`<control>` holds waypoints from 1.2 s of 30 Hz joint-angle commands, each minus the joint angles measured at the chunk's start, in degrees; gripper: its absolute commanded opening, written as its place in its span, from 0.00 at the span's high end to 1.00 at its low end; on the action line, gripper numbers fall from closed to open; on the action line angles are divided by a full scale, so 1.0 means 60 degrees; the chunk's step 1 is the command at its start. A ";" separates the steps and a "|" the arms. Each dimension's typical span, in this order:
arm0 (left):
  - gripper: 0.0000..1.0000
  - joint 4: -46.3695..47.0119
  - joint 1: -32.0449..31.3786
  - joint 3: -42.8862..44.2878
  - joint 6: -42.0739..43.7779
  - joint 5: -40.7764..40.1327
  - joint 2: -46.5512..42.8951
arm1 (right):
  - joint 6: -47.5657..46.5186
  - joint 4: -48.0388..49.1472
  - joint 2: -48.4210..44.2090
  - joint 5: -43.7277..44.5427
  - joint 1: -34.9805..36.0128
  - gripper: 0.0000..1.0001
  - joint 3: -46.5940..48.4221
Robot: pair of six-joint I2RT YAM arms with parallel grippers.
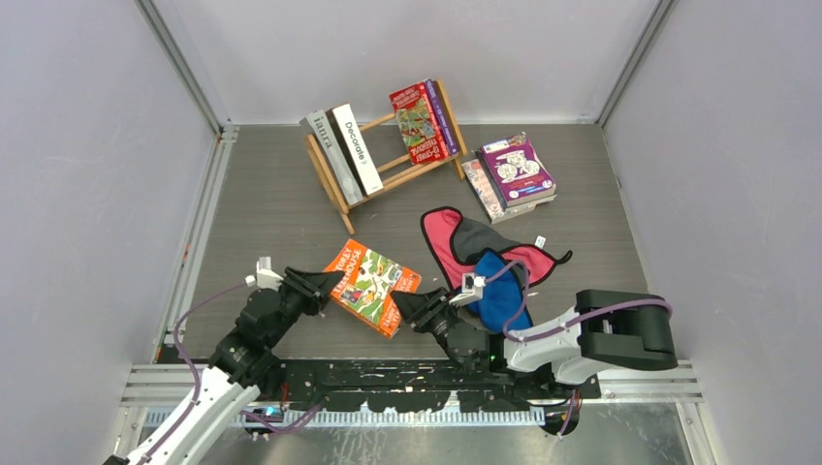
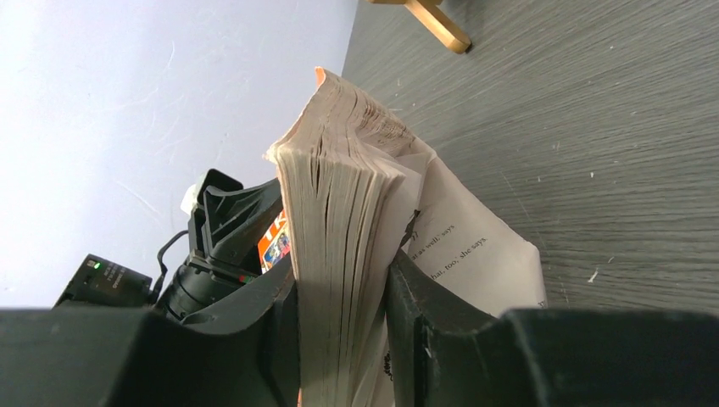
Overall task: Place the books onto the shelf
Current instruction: Pick up the book from the center of the board.
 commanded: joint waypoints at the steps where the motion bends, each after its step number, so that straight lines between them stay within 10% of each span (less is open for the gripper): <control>1: 1.00 -0.0684 -0.0070 0.0647 0.0686 -0.0161 -0.0339 | 0.0260 -0.0189 -0.1186 -0.0086 0.0056 0.95 0.0480; 14: 1.00 -0.1890 -0.0073 0.2089 0.1959 -0.1035 0.0075 | -0.0701 -0.6660 -0.3701 0.0091 0.0056 0.33 0.1585; 26: 1.00 -0.2090 -0.0073 0.3638 0.3157 -0.1358 0.1592 | -0.4025 -1.0597 -0.2723 -0.0016 0.0283 0.24 0.4186; 36: 1.00 -0.2462 -0.0088 0.4776 0.4097 -0.1347 0.2959 | -0.7022 -1.2556 -0.0917 0.3220 0.1214 0.22 0.6752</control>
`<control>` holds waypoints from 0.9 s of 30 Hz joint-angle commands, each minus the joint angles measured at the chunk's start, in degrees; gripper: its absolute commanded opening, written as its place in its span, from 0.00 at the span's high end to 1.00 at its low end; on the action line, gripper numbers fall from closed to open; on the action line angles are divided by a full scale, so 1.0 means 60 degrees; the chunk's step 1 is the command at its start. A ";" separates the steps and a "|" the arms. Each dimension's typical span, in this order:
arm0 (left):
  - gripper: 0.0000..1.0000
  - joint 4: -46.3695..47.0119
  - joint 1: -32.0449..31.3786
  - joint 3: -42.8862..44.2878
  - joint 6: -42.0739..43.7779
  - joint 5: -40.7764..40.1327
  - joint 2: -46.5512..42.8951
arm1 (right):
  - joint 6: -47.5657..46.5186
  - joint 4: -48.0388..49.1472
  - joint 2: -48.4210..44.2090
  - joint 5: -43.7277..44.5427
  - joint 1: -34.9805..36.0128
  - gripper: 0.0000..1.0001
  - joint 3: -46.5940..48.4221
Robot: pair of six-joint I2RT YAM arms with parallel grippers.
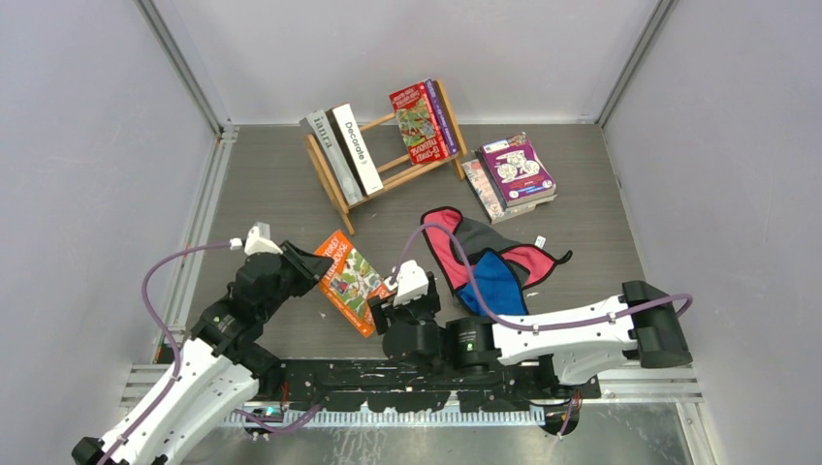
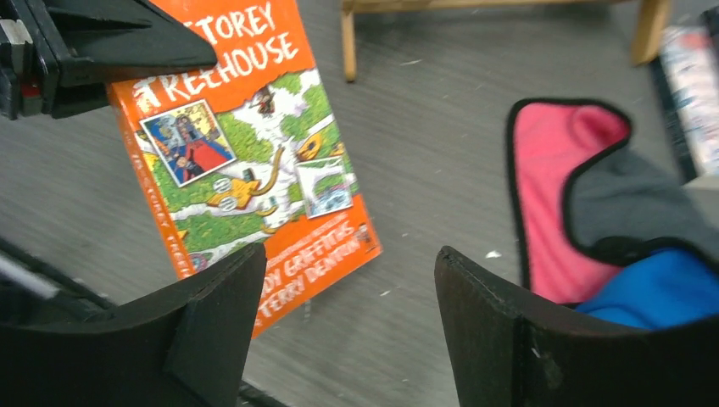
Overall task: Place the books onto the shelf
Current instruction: Pick up the book from the center of the board.
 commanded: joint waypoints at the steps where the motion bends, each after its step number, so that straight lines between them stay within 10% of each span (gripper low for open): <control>1: 1.00 0.0461 -0.0017 0.0859 0.0499 -0.0162 0.0268 | -0.1887 -0.0277 -0.0062 0.1977 0.0120 0.22 0.0642; 5: 1.00 0.0283 -0.0025 0.1216 0.0727 -0.0353 0.0568 | -0.2694 0.2069 -0.0977 0.1249 0.0033 0.30 -0.0166; 27: 1.00 0.0234 -0.1223 0.2631 0.0919 -0.1593 0.2508 | -0.4054 0.0573 0.1123 0.0960 0.0642 0.31 0.2106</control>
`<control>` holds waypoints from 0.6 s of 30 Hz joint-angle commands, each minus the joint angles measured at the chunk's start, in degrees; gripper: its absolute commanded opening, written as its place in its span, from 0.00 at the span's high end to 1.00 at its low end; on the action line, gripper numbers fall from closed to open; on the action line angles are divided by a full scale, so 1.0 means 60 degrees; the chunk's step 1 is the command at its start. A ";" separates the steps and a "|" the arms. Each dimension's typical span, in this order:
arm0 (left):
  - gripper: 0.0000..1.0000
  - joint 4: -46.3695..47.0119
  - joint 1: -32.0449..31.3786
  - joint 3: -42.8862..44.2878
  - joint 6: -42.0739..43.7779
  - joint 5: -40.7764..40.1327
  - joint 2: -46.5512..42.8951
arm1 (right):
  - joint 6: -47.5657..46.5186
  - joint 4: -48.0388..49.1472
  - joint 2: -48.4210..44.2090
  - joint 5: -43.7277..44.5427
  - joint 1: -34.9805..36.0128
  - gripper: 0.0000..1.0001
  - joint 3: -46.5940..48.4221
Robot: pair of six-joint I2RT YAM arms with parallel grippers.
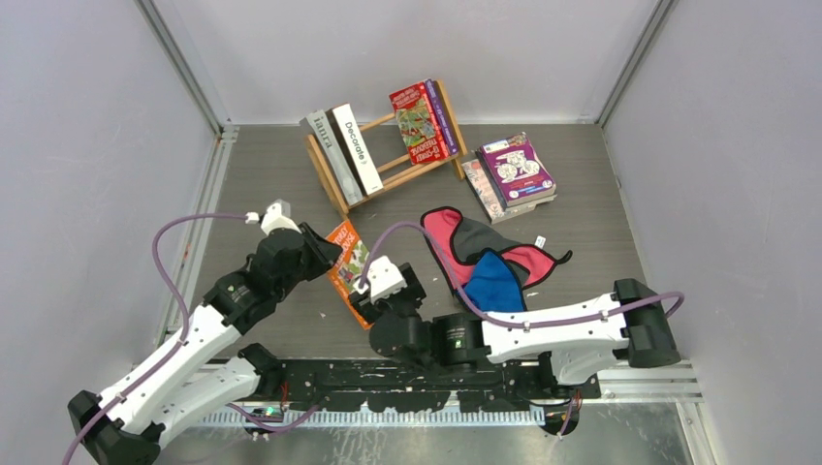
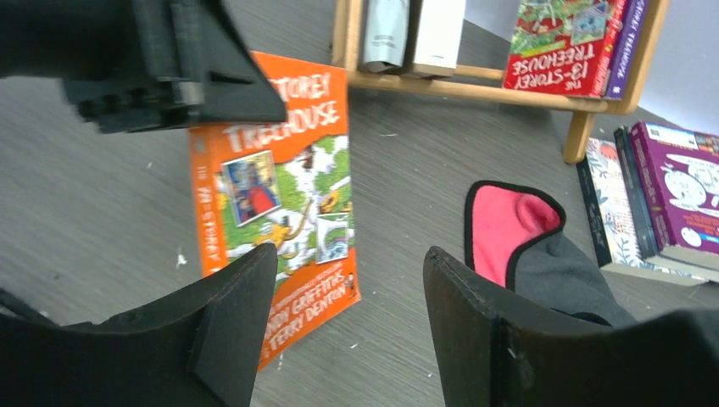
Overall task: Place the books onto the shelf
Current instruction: Pick up the book from the center of the board.
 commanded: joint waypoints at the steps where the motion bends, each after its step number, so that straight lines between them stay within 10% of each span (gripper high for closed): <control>1: 1.00 0.0767 -0.0259 0.0691 -0.0037 -0.0497 0.0198 | -0.0535 -0.0530 0.0547 0.0095 0.0662 0.30 0.0907; 18: 1.00 0.0079 -0.0800 0.1151 -0.0266 -0.0886 0.0051 | -0.0230 -0.1396 0.2762 -0.0038 0.1149 0.28 0.2189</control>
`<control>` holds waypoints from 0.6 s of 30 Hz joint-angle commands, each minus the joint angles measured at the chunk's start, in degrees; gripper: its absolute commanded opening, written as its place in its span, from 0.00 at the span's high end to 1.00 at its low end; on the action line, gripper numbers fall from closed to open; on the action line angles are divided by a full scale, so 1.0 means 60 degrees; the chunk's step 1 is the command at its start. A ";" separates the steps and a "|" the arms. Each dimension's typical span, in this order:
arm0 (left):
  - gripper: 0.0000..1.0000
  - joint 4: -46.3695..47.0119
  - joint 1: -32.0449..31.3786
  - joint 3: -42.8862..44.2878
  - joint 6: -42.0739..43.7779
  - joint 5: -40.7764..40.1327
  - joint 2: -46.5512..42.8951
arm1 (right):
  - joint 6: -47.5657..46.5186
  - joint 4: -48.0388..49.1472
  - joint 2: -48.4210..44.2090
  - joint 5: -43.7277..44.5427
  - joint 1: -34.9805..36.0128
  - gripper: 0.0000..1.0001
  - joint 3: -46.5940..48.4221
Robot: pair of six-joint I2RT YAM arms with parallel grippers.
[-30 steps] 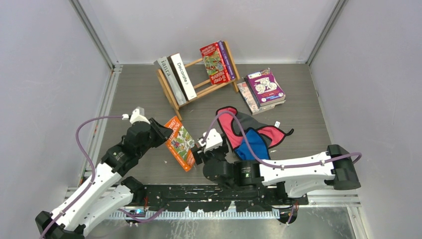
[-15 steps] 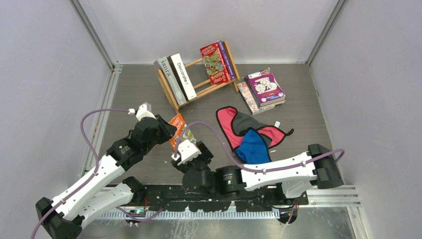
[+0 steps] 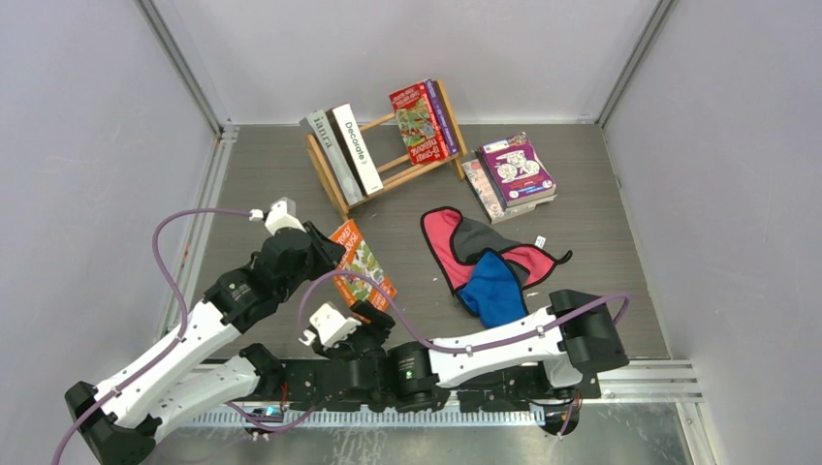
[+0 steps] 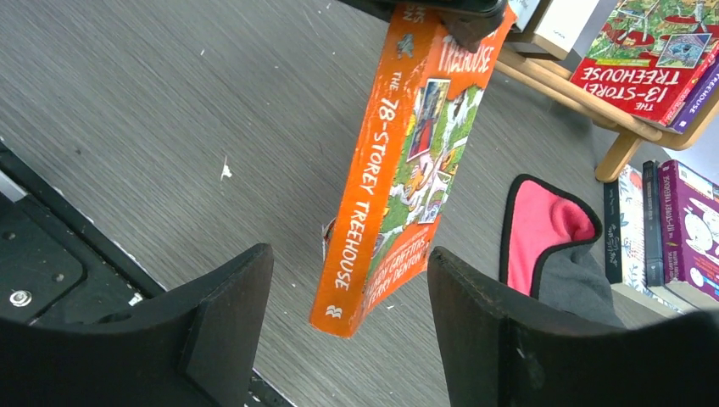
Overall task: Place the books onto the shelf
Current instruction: Pick up the book from the center of the board.
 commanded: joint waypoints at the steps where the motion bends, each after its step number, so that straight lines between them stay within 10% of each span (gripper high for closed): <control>1: 1.00 0.0384 -0.0074 0.0587 -0.0300 -0.0235 -0.0356 | -0.0235 0.0124 0.0286 0.0402 -0.0049 0.28 0.0649; 18: 1.00 0.0315 -0.0236 0.0665 -0.0517 0.0098 -0.0371 | -0.0041 -0.0250 0.1000 -0.0110 -0.1141 0.29 0.0908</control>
